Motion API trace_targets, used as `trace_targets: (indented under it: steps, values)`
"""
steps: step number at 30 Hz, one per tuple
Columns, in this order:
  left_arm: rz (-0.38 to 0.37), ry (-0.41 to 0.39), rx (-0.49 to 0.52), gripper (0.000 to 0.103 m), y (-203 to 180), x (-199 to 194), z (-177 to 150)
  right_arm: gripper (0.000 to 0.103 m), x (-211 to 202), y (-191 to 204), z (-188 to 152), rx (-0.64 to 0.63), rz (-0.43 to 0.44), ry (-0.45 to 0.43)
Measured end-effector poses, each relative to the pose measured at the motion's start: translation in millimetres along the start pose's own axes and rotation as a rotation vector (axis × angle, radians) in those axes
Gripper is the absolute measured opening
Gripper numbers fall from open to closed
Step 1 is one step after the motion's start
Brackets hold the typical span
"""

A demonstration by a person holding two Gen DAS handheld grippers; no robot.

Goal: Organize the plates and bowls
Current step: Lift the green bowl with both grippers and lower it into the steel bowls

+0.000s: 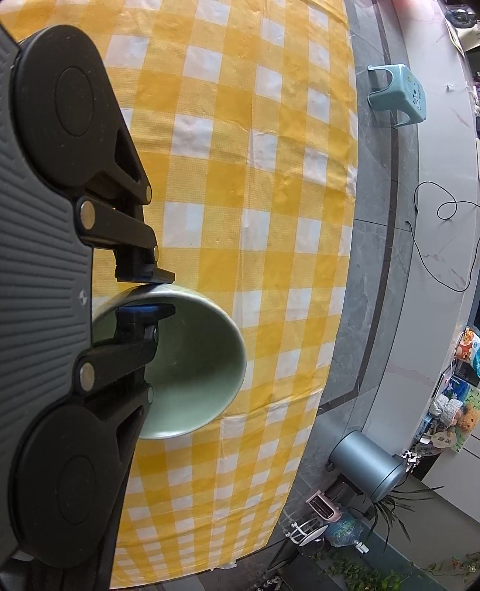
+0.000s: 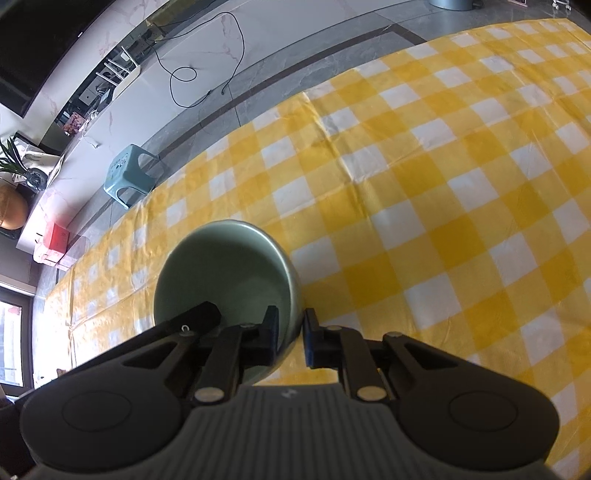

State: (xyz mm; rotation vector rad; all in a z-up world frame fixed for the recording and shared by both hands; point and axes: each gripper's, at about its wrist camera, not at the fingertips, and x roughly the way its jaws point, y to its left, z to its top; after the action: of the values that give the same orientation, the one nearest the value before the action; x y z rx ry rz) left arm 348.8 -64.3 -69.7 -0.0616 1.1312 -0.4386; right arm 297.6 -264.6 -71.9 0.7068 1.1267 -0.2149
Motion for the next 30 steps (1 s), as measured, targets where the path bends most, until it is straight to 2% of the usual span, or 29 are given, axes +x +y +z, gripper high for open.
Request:
trace_targets:
  steps: [6, 14, 20, 25, 30]
  values:
    - [0.005, -0.012, -0.008, 0.011, -6, -26, -12, 0.009, -20, -2, -11, 0.001, 0.012, 0.009]
    - [0.025, -0.047, -0.019, 0.011, -21, -79, -38, 0.009, -76, -4, -41, -0.018, 0.068, -0.025]
    - [0.003, -0.082, -0.051, 0.011, -34, -120, -71, 0.009, -126, -12, -74, -0.061, 0.104, -0.047]
    - [0.006, -0.116, -0.033, 0.012, -55, -154, -102, 0.008, -170, -27, -103, -0.085, 0.141, -0.064]
    - [-0.019, -0.092, -0.037, 0.012, -74, -177, -126, 0.007, -207, -47, -123, -0.110, 0.168, -0.074]
